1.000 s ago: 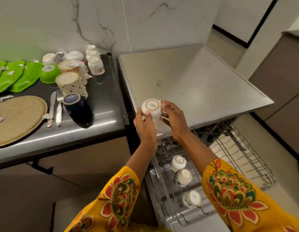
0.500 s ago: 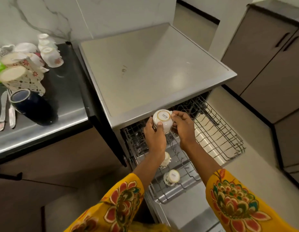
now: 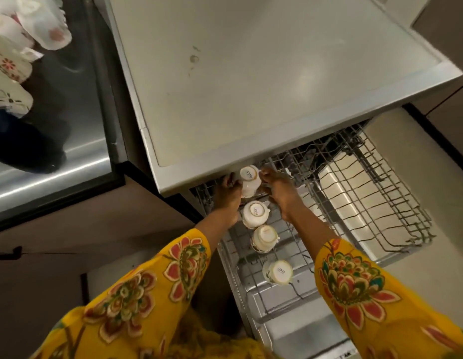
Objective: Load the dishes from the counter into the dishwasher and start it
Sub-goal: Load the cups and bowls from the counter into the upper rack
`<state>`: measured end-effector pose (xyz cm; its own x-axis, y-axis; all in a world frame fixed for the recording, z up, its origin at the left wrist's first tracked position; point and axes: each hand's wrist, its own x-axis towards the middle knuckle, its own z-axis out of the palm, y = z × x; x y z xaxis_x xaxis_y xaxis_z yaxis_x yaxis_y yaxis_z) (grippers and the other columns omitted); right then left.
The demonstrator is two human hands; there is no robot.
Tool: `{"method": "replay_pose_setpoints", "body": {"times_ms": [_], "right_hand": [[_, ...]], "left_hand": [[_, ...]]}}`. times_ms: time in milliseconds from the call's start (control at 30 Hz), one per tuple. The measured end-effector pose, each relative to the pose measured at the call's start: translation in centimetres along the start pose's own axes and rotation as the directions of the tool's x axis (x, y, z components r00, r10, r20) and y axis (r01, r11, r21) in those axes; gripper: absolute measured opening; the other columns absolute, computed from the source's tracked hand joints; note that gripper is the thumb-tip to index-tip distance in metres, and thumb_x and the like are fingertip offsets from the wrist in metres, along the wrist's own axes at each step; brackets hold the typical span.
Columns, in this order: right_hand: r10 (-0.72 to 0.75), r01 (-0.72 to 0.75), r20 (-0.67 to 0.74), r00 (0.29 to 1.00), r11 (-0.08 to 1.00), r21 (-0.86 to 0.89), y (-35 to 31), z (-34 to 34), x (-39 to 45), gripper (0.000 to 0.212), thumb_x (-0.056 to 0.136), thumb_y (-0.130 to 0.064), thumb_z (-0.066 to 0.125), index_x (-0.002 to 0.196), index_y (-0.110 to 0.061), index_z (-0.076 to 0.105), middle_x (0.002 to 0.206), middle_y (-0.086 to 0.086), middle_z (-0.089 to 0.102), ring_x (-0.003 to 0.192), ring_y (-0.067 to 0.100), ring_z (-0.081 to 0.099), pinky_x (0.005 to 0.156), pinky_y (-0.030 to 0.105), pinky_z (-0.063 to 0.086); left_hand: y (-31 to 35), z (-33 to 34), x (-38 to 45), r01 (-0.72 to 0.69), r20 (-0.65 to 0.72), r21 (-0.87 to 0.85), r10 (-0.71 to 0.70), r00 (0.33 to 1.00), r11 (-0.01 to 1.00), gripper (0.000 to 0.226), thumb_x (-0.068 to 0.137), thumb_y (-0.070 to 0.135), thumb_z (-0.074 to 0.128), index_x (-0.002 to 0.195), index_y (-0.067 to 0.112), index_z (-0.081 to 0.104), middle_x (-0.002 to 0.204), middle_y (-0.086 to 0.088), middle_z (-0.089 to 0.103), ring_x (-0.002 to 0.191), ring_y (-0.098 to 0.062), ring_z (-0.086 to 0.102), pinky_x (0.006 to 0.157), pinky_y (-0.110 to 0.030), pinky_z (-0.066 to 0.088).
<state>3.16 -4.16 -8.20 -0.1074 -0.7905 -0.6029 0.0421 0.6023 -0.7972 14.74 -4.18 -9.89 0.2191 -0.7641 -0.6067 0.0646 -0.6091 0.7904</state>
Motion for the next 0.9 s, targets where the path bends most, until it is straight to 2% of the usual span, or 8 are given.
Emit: {"method": "replay_pose_setpoints", "body": {"times_ms": [33, 100, 167, 367, 533, 600, 800, 900], "right_hand": [[0.004, -0.003, 0.008, 1.000, 0.998, -0.055, 0.3, 0.2, 1.1, 0.030, 0.096, -0.024, 0.047, 0.123, -0.018, 0.059, 0.115, 0.003, 0.060, 0.105, 0.020, 0.055, 0.069, 0.022, 0.042], [0.002, 0.005, 0.045, 0.999, 0.991, -0.136, 1.3, 0.3, 2.9, 0.031, 0.098, -0.024, 0.045, 0.126, -0.018, 0.057, 0.127, 0.004, 0.057, 0.118, 0.021, 0.052, 0.091, 0.029, 0.044], [0.018, -0.007, 0.056, 0.998, 0.983, -0.184, 2.2, 0.4, 4.0, 0.033, 0.098, -0.021, 0.045, 0.129, -0.012, 0.054, 0.135, 0.008, 0.053, 0.126, 0.025, 0.048, 0.107, 0.036, 0.037], [0.076, -0.072, 0.030, 0.997, 0.990, -0.122, 3.3, 0.7, 5.5, 0.034, 0.097, -0.027, 0.048, 0.130, -0.018, 0.055, 0.125, -0.002, 0.056, 0.114, 0.012, 0.049, 0.089, 0.025, 0.035], [0.111, -0.106, 0.016, 0.994, 0.977, -0.186, 4.1, 0.6, 6.5, 0.036, 0.095, -0.034, 0.050, 0.130, -0.025, 0.054, 0.135, 0.001, 0.054, 0.126, 0.021, 0.048, 0.096, 0.033, 0.037], [0.139, -0.135, 0.005, 0.990, 0.967, -0.214, 4.5, 0.6, 6.8, 0.037, 0.094, -0.036, 0.051, 0.130, -0.027, 0.055, 0.135, 0.003, 0.054, 0.126, 0.023, 0.048, 0.099, 0.038, 0.037], [0.175, -0.166, 0.004, 0.985, 0.940, -0.298, 5.2, 0.3, 6.7, 0.042, 0.096, -0.041, 0.047, 0.132, -0.021, 0.053, 0.136, 0.007, 0.052, 0.115, 0.019, 0.049, 0.089, 0.029, 0.038], [0.172, -0.157, 0.019, 0.985, 0.934, -0.321, 5.1, 0.1, 6.3, 0.046, 0.095, -0.048, 0.044, 0.132, -0.023, 0.052, 0.137, 0.008, 0.051, 0.119, 0.023, 0.048, 0.095, 0.034, 0.039]], "left_hand": [[-0.3, 0.1, 0.9, 0.013, 0.006, -0.028, -0.013, 1.000, 1.000, 0.042, 0.094, 0.009, 0.052, 0.135, 0.013, 0.047, 0.138, -0.013, 0.051, 0.128, -0.033, 0.045, 0.107, -0.047, 0.038], [-1.2, 0.3, 2.6, 0.038, 0.001, -0.059, -0.038, 0.999, 0.998, 0.041, 0.094, 0.004, 0.050, 0.135, 0.009, 0.046, 0.137, -0.013, 0.051, 0.129, -0.029, 0.045, 0.110, -0.044, 0.036], [-2.4, 0.6, 4.3, 0.046, -0.013, -0.044, -0.047, 0.999, 0.998, 0.044, 0.093, 0.004, 0.051, 0.136, 0.010, 0.045, 0.137, -0.012, 0.052, 0.130, -0.029, 0.045, 0.110, -0.046, 0.036], [-4.1, 1.1, 6.0, 0.105, -0.029, 0.006, -0.105, 0.994, 0.994, 0.042, 0.094, 0.008, 0.050, 0.135, 0.015, 0.048, 0.135, -0.016, 0.052, 0.127, -0.036, 0.046, 0.103, -0.046, 0.041], [-5.1, 1.3, 6.9, 0.132, -0.042, -0.002, -0.132, 0.990, 0.991, 0.036, 0.093, 0.008, 0.052, 0.127, 0.021, 0.051, 0.133, -0.011, 0.053, 0.124, -0.030, 0.049, 0.104, -0.046, 0.042], [-5.3, 1.5, 6.8, 0.157, -0.036, -0.015, -0.157, 0.987, 0.987, 0.040, 0.094, 0.007, 0.050, 0.133, 0.018, 0.047, 0.136, -0.011, 0.051, 0.125, -0.030, 0.048, 0.105, -0.046, 0.042], [-5.9, 1.7, 6.6, 0.156, -0.036, 0.016, -0.155, 0.987, 0.988, 0.041, 0.096, 0.005, 0.046, 0.135, 0.016, 0.047, 0.140, -0.012, 0.045, 0.126, -0.029, 0.045, 0.104, -0.040, 0.041], [-5.3, 1.6, 6.0, 0.180, -0.083, 0.018, -0.177, 0.981, 0.984, 0.024, 0.097, 0.011, 0.045, 0.115, 0.021, 0.056, 0.132, -0.012, 0.050, 0.121, -0.027, 0.047, 0.103, -0.041, 0.040]]}}
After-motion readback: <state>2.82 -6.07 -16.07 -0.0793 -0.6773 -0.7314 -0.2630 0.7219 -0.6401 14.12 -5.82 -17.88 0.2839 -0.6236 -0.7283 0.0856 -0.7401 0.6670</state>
